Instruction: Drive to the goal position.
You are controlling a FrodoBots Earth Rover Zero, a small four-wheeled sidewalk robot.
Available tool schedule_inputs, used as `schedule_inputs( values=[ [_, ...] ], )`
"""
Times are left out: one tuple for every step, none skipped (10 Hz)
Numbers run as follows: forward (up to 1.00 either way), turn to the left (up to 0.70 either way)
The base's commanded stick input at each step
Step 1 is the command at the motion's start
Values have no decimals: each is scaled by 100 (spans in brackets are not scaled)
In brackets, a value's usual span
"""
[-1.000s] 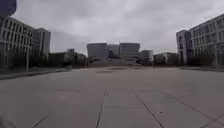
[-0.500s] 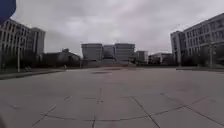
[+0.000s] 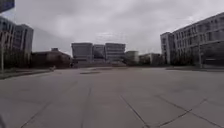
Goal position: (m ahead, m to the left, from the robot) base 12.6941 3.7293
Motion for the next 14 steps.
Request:
schedule_inputs(
  values=[
    [70, 0],
    [70, 0],
    [70, 0],
    [70, 0],
    [70, 0],
    [70, 0],
    [70, 0],
    [70, 0],
    [70, 0],
    [70, 0],
    [70, 0],
    [70, 0],
    [70, 0],
    [70, 0]
  ],
)
